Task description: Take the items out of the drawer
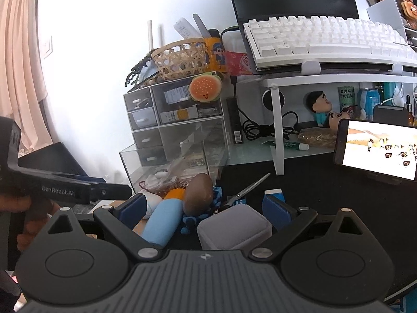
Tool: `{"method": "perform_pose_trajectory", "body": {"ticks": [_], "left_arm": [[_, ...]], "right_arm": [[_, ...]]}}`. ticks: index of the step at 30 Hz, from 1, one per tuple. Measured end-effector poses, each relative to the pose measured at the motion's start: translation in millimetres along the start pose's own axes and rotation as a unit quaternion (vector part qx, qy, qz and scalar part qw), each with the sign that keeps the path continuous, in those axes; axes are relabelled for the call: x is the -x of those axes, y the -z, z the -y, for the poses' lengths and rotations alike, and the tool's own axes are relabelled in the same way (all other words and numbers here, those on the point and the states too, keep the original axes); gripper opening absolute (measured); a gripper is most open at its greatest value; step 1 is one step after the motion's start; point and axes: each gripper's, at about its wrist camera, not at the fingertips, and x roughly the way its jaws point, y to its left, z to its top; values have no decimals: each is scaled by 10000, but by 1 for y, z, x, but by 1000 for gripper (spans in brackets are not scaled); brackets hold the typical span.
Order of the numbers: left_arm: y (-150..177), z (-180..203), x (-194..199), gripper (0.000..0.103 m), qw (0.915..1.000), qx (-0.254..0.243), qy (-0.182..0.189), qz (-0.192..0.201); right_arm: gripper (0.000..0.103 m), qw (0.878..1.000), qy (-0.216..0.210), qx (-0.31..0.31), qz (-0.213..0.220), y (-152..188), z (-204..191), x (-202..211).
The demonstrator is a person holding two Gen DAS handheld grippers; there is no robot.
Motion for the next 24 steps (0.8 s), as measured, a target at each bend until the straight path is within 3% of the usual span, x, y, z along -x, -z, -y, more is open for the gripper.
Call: {"method": "perform_pose_trajectory", "body": {"ticks": [24], "left_arm": [[3, -12, 22, 97, 9994, 44, 226, 250]], "right_arm": [[97, 9991, 239, 210, -269, -14, -29, -6]]}}
